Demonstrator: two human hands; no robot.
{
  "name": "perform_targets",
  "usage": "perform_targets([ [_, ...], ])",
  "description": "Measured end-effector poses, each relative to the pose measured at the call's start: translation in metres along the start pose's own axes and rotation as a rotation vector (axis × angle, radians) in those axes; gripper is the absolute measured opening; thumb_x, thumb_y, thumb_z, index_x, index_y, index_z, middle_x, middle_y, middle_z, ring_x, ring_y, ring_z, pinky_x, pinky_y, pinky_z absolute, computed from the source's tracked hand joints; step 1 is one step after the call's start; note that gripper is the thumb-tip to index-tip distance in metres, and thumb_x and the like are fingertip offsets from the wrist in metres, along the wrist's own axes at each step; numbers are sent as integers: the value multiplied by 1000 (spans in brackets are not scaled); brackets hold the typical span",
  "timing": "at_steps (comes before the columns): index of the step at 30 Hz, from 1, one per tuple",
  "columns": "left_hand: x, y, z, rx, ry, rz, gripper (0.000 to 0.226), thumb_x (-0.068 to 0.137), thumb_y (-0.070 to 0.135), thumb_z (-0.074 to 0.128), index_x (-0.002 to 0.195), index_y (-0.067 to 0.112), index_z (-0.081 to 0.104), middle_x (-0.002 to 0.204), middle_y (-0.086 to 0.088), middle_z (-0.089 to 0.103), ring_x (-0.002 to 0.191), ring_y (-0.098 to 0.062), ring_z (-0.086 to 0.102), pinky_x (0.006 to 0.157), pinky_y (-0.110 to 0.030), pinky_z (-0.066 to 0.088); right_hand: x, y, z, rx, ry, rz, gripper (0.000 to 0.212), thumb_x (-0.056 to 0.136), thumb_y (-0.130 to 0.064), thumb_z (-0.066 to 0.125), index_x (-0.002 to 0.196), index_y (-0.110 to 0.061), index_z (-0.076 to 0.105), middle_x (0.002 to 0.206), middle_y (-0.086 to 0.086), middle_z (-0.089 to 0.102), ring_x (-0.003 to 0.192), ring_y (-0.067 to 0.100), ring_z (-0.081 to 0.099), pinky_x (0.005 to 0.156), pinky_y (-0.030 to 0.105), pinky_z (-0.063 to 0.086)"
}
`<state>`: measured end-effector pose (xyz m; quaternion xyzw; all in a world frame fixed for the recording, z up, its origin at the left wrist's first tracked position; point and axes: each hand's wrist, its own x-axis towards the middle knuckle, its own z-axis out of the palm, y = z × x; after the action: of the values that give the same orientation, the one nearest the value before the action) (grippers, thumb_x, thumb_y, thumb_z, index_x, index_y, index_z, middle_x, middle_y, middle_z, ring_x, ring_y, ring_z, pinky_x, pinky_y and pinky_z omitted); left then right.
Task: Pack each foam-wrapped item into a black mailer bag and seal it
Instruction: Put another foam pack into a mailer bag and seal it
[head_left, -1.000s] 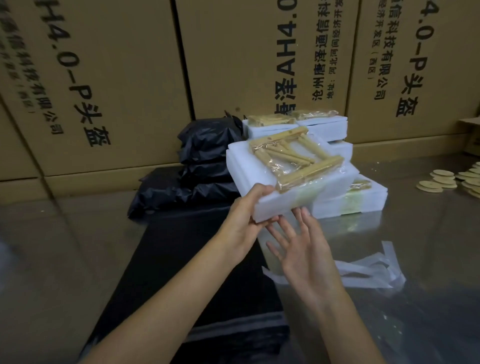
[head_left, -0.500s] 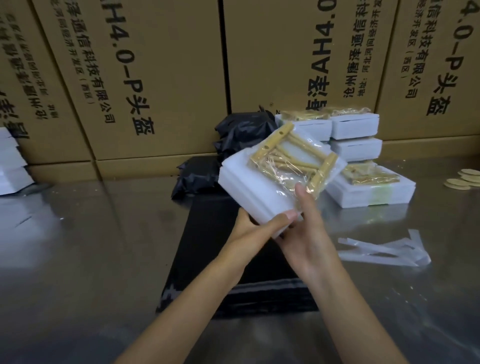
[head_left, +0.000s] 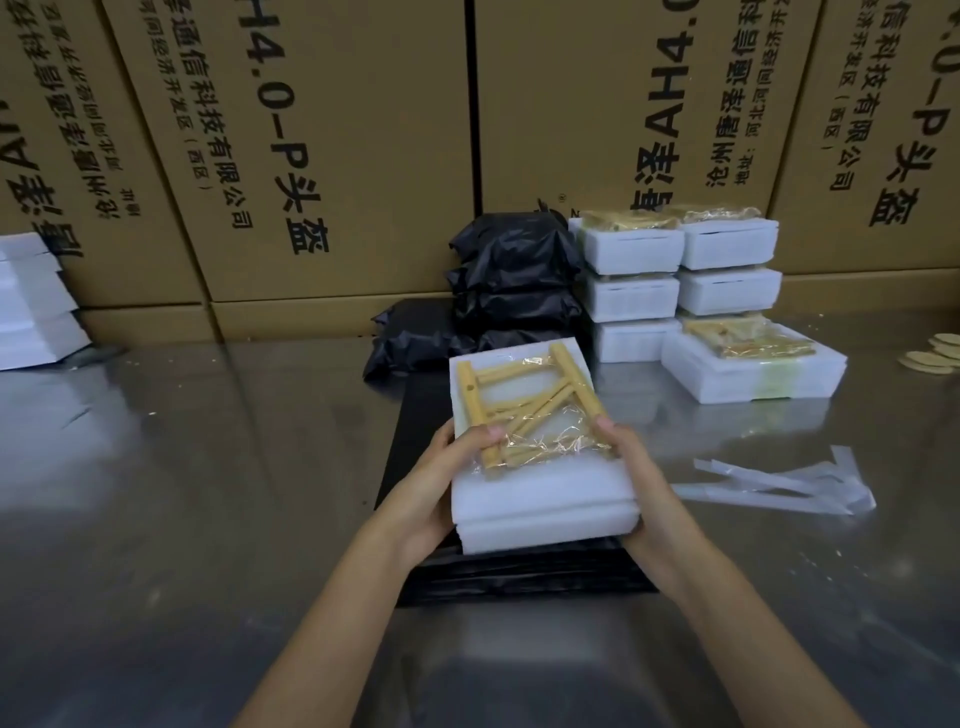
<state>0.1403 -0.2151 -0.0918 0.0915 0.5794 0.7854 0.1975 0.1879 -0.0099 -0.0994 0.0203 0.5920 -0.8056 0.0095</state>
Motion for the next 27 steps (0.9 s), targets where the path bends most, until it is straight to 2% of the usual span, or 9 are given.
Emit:
perform_targets([
  [2, 4, -10, -1, -92, 30, 2, 59, 82, 41, 76, 136, 24, 58, 130, -7, 67, 118, -28, 64, 99, -44, 51, 2, 9, -1, 111, -26, -32, 64, 77, -72, 68, 125, -30, 71, 127, 3, 71, 118, 17, 67, 95, 39, 50],
  [6, 18, -21, 7, -193, 59, 129, 56, 90, 43, 68, 141, 25, 54, 134, -7, 64, 125, -27, 59, 107, -47, 46, 16, 24, 6, 372, 8, -43, 101, 60, -75, 79, 143, -22, 53, 134, 3, 66, 124, 20, 63, 104, 42, 49],
  [10, 30, -24, 1, -42, 87, 280, 62, 91, 42, 72, 145, 38, 42, 138, 2, 61, 126, -20, 59, 106, -45, 46, 34, 38, 25, 347, -135, -114, 69, 91, -49, 70, 151, -31, 40, 146, 6, 57, 134, 27, 54, 109, 53, 45],
  [15, 33, -17, -22, 181, 18, 177, 50, 93, 52, 64, 139, 52, 46, 132, 11, 65, 121, -11, 62, 102, -37, 46, 39, 44, 18, 481, -41, -148, 59, 95, -30, 67, 149, -27, 43, 143, 10, 59, 131, 28, 57, 102, 45, 52],
  [17, 33, -14, -32, 281, 151, 176, 32, 97, 39, 60, 125, 54, 60, 120, 12, 71, 115, -7, 65, 101, -32, 47, 36, 41, 9, 565, -8, -149, 58, 95, -31, 67, 148, -25, 45, 142, 9, 60, 130, 27, 59, 95, 40, 55],
  [19, 29, -16, -40, 501, 280, 258, 35, 97, 17, 59, 107, 48, 71, 105, 17, 75, 107, -1, 66, 98, -25, 51, 33, 38, 2, 659, 19, -124, 58, 94, -31, 67, 147, -22, 46, 141, 9, 61, 128, 27, 60, 95, 42, 55],
  [21, 22, -19, -43, 678, 281, 276, 40, 93, 7, 62, 103, 45, 71, 103, 21, 74, 104, 8, 64, 100, -22, 50, 32, 37, -1, 718, 54, -102, 58, 94, -31, 67, 147, -20, 46, 139, 9, 62, 127, 28, 61, 100, 45, 53],
  [24, 15, -24, -43, 924, 107, 122, 41, 87, 24, 71, 116, 52, 65, 131, 27, 57, 119, 21, 43, 112, -18, 33, 31, 37, 1, 733, 103, -79, 56, 95, -31, 66, 146, -20, 47, 137, 9, 64, 126, 28, 62, 108, 45, 46],
  [27, 13, -26, -44, 1192, 18, 55, 51, 82, 38, 76, 127, 50, 56, 152, 20, 36, 147, 2, 14, 123, -32, -4, 30, 40, 3, 710, 105, -84, 53, 97, -31, 64, 146, -21, 47, 137, 8, 64, 126, 26, 62, 109, 43, 43],
])
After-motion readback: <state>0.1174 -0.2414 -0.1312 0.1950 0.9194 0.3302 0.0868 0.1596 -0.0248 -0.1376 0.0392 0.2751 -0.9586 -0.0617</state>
